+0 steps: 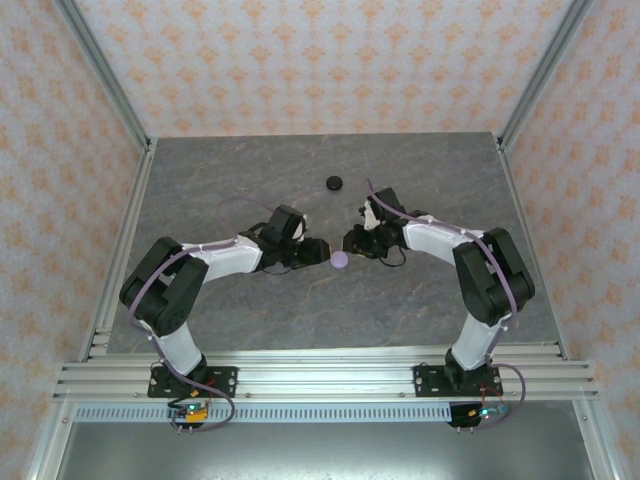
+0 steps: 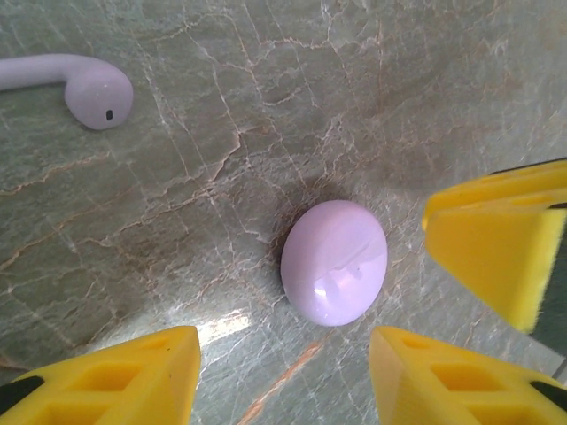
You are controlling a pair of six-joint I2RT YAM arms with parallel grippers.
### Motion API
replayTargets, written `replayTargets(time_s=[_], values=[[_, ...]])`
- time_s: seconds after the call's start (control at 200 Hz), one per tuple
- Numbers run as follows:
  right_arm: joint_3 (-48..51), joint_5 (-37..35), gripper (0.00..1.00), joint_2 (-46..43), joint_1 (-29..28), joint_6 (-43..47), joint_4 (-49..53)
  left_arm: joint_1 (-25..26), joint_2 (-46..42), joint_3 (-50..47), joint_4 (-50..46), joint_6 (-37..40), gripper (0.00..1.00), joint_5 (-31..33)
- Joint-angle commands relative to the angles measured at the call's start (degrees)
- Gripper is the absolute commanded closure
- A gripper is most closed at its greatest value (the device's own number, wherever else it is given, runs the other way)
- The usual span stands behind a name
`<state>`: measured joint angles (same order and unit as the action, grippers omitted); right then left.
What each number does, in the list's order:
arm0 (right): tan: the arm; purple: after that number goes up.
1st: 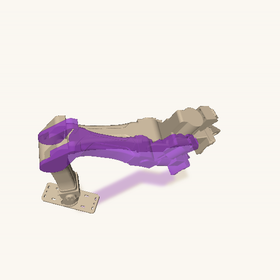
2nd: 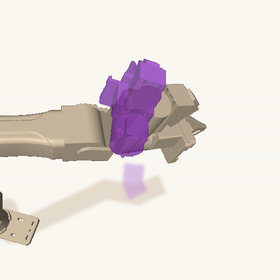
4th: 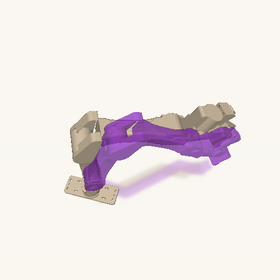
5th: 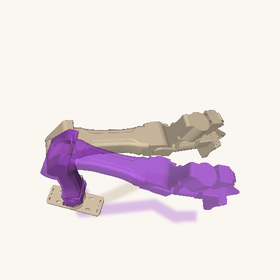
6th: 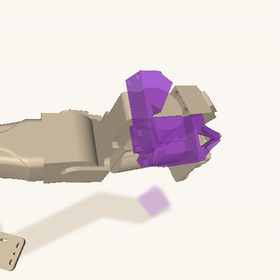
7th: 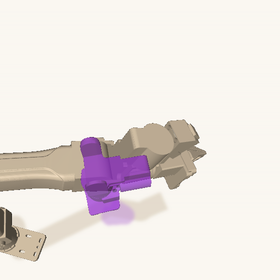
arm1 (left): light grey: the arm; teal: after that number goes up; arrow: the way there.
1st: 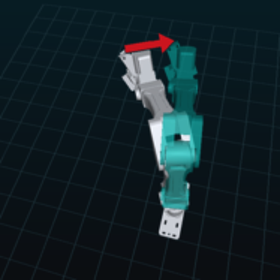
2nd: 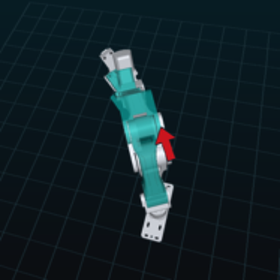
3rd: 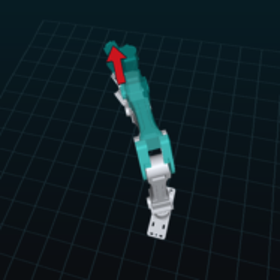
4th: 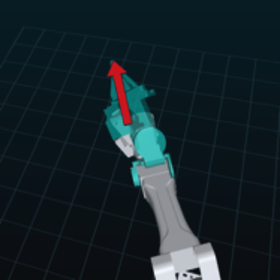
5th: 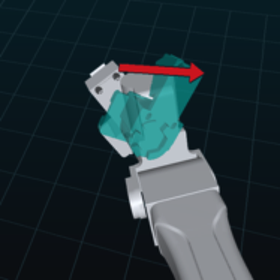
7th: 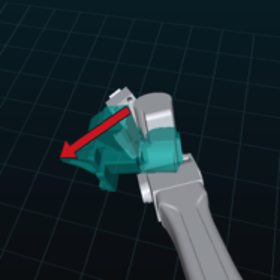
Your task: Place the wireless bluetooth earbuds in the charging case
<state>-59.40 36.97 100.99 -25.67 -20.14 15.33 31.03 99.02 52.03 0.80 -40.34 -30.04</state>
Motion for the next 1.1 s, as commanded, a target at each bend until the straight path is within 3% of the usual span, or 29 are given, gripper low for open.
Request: replayTargets(time_s=[0.0, 0.546, 1.091], values=[[-0.7, 1.4, 0.72, 2.1, 0.4, -0.7, -1.6, 0.3, -0.2, -1.3, 3.0, -1.8, 0.47, -0.7], [0.0, 0.2, 0.8, 3.9, 0.4, -2.0, -1.8, 2.8, 4.3, -0.3, 3.8, -2.1, 0.47, -1.2], [1.6, 0.5, 0.82, 3.8, 0.5, -2.9, -2.8, 4.0, 10.0, -0.9, 14.7, -8.0, 0.52, -2.1]])
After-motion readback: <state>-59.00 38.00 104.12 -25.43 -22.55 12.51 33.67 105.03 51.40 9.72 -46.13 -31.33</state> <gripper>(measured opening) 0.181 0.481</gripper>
